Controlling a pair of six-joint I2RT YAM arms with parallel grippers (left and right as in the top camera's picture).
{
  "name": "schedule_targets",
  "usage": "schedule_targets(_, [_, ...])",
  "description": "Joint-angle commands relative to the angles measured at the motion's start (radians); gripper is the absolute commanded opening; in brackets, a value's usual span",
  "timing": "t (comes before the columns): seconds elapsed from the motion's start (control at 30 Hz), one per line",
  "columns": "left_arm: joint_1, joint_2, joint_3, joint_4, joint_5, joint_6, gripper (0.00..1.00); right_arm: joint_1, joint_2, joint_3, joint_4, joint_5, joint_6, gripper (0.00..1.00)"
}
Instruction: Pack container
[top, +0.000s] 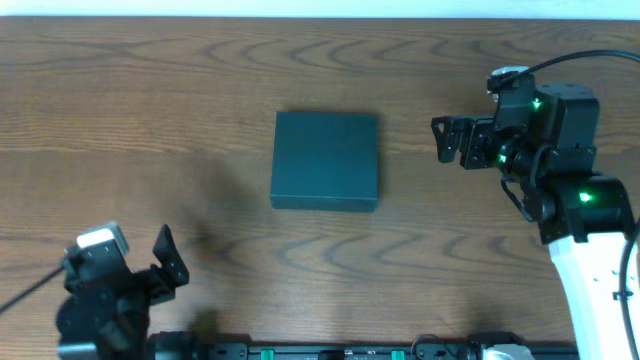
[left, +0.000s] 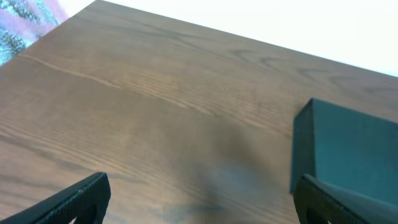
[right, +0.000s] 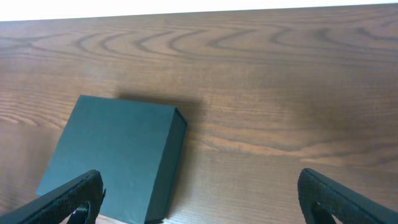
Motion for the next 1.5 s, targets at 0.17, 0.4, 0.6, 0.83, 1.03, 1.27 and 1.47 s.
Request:
schedule_targets(0.17, [0.015, -0.271, -0.383, 0.177, 0.007, -0.026, 0.95, -0.004, 0.004, 0.005, 0.000, 0.006, -0.014, 0.99])
schedule_targets(0.4, [0.014, -0.271, -0.527, 0.295, 0.024, -0.027, 0.95, -0.004, 0.004, 0.005, 0.000, 0.006, -0.014, 0.99])
schedule_targets(0.6, [0.014, -0.271, -0.611, 0.390, 0.024, -0.027, 0.95, -0.004, 0.004, 0.005, 0.000, 0.006, -0.014, 0.99])
schedule_targets(0.83, [0.014, -0.271, -0.653, 0.451, 0.005, -0.023, 0.95, -0.004, 0.004, 0.005, 0.000, 0.006, -0.014, 0.99])
schedule_targets(1.03, [0.014, -0.270, -0.653, 0.450, -0.002, -0.023, 0.95, -0.004, 0.004, 0.005, 0.000, 0.006, -0.014, 0.99])
schedule_targets(1.27, [0.014, -0.270, -0.653, 0.450, -0.002, -0.023, 0.95, -0.004, 0.004, 0.005, 0.000, 0.006, -0.014, 0.99])
schedule_targets(1.47, [0.014, -0.270, -0.653, 0.451, -0.002, -0.023, 0.95, -0.004, 0.004, 0.005, 0.000, 0.006, -0.014, 0.99])
